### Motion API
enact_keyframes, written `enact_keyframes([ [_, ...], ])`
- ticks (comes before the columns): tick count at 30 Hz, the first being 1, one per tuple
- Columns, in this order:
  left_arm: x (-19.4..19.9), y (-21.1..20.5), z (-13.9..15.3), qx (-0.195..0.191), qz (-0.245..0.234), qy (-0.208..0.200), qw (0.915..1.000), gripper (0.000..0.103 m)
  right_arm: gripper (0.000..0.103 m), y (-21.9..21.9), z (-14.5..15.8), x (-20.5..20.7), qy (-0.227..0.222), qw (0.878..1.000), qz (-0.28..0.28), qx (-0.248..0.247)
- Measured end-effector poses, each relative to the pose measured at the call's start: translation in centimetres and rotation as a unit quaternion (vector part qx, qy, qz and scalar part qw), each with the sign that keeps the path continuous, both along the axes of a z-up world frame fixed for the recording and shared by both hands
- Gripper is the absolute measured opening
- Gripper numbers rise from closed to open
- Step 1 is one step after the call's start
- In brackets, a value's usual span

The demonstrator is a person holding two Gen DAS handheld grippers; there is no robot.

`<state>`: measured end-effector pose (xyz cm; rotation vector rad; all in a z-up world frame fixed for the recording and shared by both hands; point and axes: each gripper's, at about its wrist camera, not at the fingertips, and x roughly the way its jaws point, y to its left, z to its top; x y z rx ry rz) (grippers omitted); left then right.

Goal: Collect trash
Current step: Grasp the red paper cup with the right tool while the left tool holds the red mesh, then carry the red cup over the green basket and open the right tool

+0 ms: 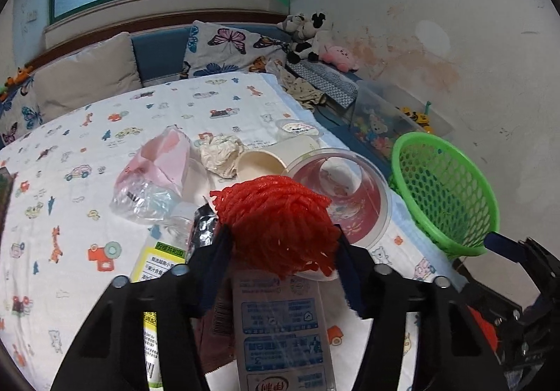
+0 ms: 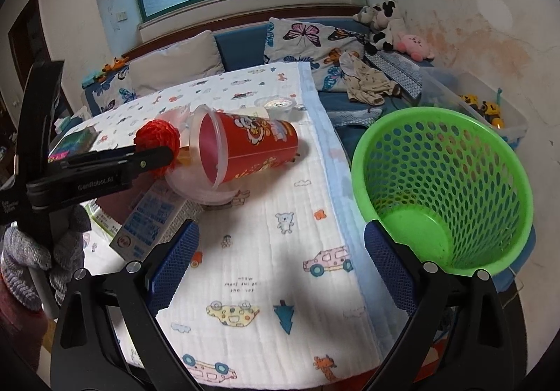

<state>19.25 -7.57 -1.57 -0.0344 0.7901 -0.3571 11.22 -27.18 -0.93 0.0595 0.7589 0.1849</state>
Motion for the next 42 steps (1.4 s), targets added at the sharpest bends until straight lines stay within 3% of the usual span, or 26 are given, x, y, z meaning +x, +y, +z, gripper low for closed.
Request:
enact_keyframes([
  [6, -0.5, 0.3, 0.3, -0.011, 0.000, -0.010, 0.9999, 0.039, 0.092, 0.1, 0.4, 0.7, -0.002, 1.000, 0.006, 0.005],
  [13, -1.4, 1.6, 1.7, -0.024, 0.010, -0.031, 0.9992, 0.035, 0.085, 1.3, 0.5, 2.2, 0.000, 1.000, 0.018, 0.007],
  [24, -3.1, 4.5, 2.7, -0.039, 0.020, -0.045, 0.9980, 0.033, 0.073, 6.6, -0.9, 7.2, -0.008, 0.997, 0.017, -0.069],
  [30, -3.7, 5.4, 3.1, -0.045, 0.017, -0.055, 0.9974, 0.033, 0.053, 6.3, -2.0, 9.8, 0.004, 0.997, -0.010, -0.081],
  [37, -4.0, 6.0, 3.9, -0.049, 0.019, -0.066, 0.9964, 0.033, 0.022, 3.8, -1.7, 10.2, 0.013, 0.998, -0.022, -0.061],
  [42, -4.4, 5.4, 4.2, -0.049, 0.013, -0.071, 0.9962, 0.033, 0.010, 1.7, -1.4, 9.5, 0.008, 0.999, -0.030, -0.043],
])
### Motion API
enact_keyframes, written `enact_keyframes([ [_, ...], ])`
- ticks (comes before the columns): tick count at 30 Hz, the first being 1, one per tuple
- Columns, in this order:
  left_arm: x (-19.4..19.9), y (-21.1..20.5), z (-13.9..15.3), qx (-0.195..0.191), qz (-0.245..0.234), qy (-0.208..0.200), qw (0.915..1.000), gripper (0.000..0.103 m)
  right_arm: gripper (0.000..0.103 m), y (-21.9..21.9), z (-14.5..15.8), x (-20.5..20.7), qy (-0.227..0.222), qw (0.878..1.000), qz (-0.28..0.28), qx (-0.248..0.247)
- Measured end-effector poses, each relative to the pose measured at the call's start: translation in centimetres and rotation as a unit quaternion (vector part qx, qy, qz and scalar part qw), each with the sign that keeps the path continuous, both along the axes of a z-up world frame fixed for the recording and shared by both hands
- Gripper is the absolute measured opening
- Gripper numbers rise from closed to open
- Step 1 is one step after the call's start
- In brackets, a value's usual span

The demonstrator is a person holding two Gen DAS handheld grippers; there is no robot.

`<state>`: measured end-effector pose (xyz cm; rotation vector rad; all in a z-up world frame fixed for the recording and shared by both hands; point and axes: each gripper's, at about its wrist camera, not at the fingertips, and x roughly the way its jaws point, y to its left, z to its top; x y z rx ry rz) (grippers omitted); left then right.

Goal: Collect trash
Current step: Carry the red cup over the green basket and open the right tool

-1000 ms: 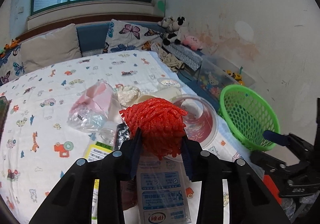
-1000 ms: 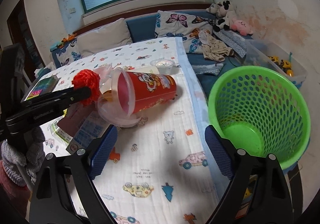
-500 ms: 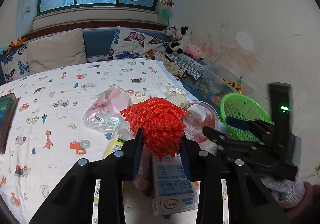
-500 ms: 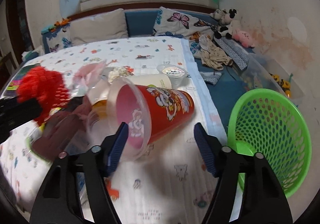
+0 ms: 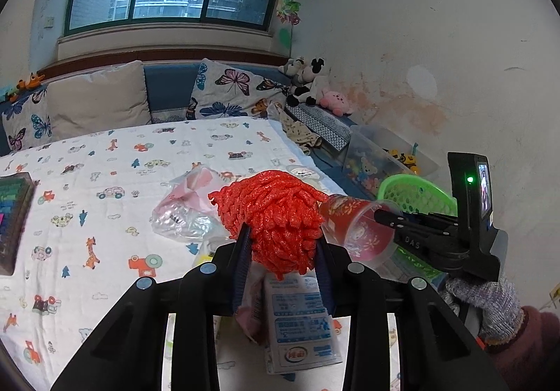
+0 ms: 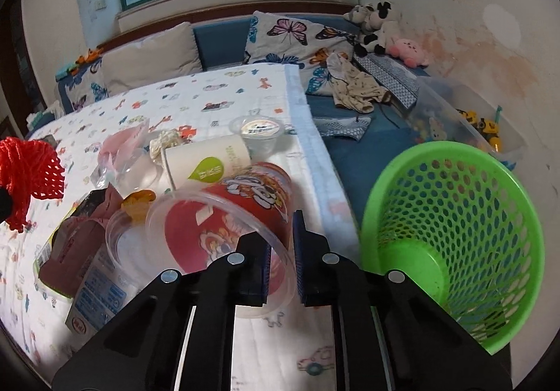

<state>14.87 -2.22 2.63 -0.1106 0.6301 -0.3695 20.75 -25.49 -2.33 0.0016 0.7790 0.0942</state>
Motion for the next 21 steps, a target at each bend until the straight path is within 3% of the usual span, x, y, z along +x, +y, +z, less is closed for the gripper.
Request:
enact_keyframes([
  [6, -0.4, -1.3, 0.5, 0.001, -0.012, -0.005, 0.9999, 0.033, 0.008, -1.9, 1.0, -1.5, -0.010, 1.000, 0.002, 0.029],
  [13, -0.4, -3.5, 0.9, 0.002, -0.032, -0.007, 0.9995, 0.033, 0.008, -4.3, 3.0, -3.5, -0.034, 0.999, -0.005, 0.029],
  [21, 0.3, -7.6, 1.2, 0.000, -0.068, -0.004, 0.9977, 0.033, 0.008, -10.1, 3.9, -4.6, -0.045, 0.997, -0.062, 0.020],
])
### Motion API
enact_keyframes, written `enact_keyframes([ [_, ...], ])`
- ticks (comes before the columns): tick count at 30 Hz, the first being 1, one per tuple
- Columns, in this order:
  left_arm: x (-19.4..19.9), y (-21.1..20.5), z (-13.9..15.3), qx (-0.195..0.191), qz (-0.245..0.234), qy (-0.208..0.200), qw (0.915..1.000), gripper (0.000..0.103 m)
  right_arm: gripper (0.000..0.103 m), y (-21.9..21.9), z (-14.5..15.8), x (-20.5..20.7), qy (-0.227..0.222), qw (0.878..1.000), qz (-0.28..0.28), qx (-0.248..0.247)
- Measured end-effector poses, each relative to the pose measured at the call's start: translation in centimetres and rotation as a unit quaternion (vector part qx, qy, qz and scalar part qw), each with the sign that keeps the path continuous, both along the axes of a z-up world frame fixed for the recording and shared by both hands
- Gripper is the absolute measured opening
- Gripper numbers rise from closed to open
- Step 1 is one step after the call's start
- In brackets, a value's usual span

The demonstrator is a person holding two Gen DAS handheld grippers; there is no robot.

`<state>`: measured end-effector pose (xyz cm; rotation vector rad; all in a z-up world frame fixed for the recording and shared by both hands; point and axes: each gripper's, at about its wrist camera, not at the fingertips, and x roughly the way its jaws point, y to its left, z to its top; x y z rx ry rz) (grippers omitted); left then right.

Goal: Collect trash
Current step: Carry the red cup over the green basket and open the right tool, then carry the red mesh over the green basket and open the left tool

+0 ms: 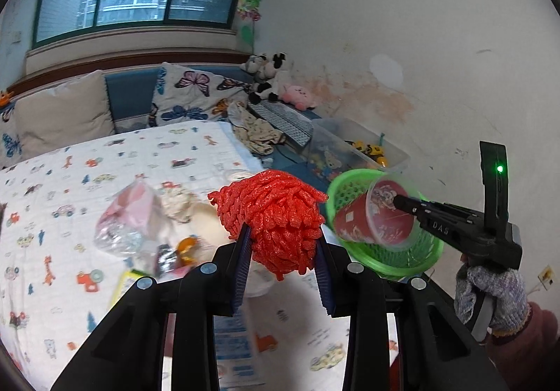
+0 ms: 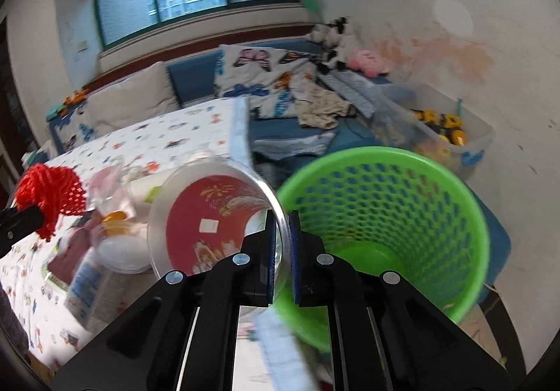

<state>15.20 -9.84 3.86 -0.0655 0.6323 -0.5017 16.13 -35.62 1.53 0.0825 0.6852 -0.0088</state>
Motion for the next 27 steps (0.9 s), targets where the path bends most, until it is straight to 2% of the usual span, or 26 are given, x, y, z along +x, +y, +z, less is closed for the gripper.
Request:
enact_keyframes([
  [4, 0.6, -2.2, -0.2, 0.000, -0.015, 0.006, 0.9999, 0.033, 0.008, -2.8, -0.6, -0.1, 0.005, 1.000, -0.027, -0.004],
  [8, 1.2, -4.3, -0.5, 0.004, -0.030, 0.013, 0.9995, 0.033, 0.008, -5.3, -2.1, -0.1, 0.028, 0.999, -0.040, 0.001],
  [12, 1.8, -6.5, -0.9, 0.010, -0.042, 0.021, 0.9988, 0.032, 0.009, -6.7, -4.1, 0.2, 0.058, 0.997, -0.042, 0.011],
  [19, 2.7, -9.8, -1.4, 0.022, -0.066, 0.031, 0.9971, 0.033, 0.013, -7.8, -5.8, 0.3, 0.082, 0.996, -0.039, 0.009],
  [23, 3.1, -11.3, -1.7, 0.024, -0.076, 0.040, 0.9960, 0.032, 0.041, -8.6, -6.0, 0.1, 0.084, 0.996, -0.040, 0.012],
  [27, 3.7, -12.6, -2.0, 0.026, -0.084, 0.046, 0.9950, 0.032, 0.043, -9.4, -5.6, -0.6, 0.077, 0.996, -0.041, 0.015],
])
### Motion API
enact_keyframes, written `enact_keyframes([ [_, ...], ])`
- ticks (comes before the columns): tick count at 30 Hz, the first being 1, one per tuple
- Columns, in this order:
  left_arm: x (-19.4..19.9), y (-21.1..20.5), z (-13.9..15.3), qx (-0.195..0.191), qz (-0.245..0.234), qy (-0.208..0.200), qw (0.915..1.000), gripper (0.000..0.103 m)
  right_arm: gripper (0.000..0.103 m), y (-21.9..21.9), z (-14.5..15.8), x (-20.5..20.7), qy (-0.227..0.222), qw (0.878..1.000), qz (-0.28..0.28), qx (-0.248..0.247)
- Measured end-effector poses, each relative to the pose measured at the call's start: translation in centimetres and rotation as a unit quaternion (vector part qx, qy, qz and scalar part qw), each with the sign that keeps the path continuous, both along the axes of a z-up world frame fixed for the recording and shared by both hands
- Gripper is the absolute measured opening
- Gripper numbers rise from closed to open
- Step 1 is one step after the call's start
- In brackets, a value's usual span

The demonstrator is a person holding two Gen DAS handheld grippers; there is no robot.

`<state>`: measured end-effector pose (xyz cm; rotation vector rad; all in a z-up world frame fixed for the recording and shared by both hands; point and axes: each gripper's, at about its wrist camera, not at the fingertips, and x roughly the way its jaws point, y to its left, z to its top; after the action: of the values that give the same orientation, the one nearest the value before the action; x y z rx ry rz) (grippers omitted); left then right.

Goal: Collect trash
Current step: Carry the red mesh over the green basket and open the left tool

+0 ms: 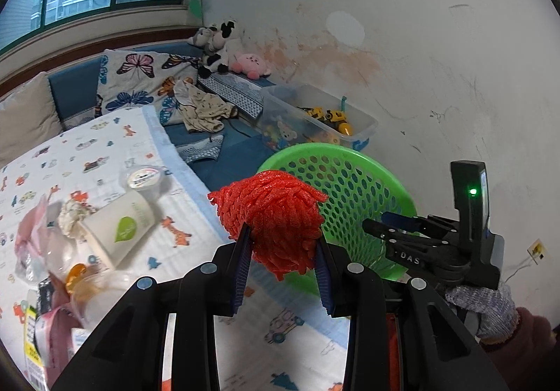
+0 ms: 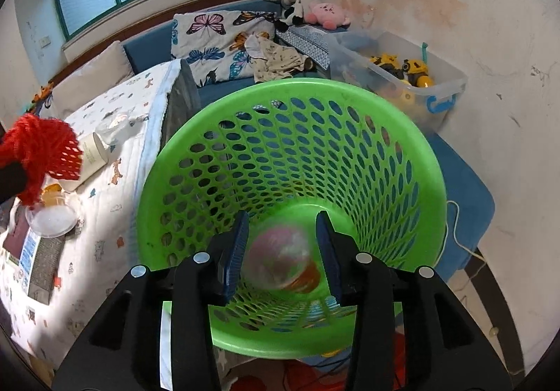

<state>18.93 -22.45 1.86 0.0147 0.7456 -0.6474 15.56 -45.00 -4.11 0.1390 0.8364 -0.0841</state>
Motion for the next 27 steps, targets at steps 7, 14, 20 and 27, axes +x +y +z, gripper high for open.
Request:
enact_keyframes([
  [7, 0.8, -2.9, -0.8, 0.010, -0.016, 0.014, 0.9997, 0.033, 0.058, -1.2, 1.0, -1.7, -0.016, 1.000, -0.010, 0.000],
  [14, 1.7, -5.8, -2.4, 0.025, -0.033, 0.034, 0.9985, 0.033, 0.064, -2.1, 1.7, -3.5, -0.029, 0.999, -0.019, 0.008],
  [20, 2.2, -7.8, -3.6, 0.041, -0.040, 0.048, 0.9972, 0.034, 0.068, -2.9, 1.7, -4.3, -0.034, 0.999, -0.028, 0.013],
  [27, 3.3, -10.2, -4.1, 0.066, -0.048, 0.038, 0.9960, 0.034, 0.069, -3.6, 1.9, -4.8, -0.041, 0.998, -0.037, 0.023],
])
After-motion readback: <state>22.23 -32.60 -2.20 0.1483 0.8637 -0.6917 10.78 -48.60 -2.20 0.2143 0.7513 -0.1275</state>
